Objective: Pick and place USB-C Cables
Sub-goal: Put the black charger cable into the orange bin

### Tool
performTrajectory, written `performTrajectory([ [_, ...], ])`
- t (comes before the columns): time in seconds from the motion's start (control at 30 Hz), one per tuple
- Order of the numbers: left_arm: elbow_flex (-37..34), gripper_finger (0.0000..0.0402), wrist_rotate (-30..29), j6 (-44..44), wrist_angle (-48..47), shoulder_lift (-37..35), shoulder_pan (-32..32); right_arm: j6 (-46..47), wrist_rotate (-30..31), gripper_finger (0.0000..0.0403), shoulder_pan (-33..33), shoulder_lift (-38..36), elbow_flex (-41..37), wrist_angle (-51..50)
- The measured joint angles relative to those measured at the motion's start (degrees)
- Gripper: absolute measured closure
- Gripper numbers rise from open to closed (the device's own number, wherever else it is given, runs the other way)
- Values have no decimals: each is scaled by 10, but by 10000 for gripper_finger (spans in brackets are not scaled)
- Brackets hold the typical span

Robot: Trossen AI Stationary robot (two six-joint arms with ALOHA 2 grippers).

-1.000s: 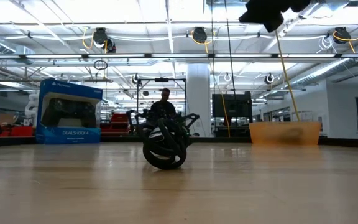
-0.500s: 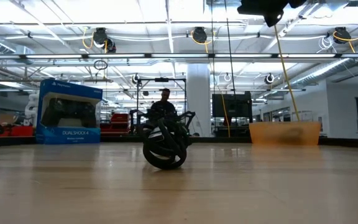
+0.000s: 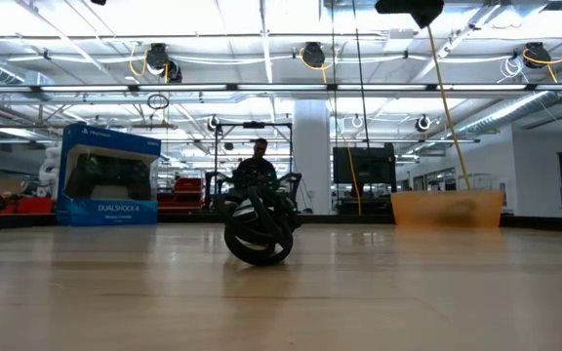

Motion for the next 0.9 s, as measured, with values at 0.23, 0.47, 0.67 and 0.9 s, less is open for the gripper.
performTrajectory([
  [0.23,0,220,1,15,-2,6,-3,9,-37,314,-22,63,167,-187],
  [0.47,0,220,1,20,-1,5,-3,-1,-89,314,-63,146,333,-343],
  [0.67,0,220,1,9,-1,6,-3,-21,-126,314,-98,212,447,-478],
  [0.9,0,220,1,8,-1,6,-3,-44,-151,314,-128,275,560,-619],
])
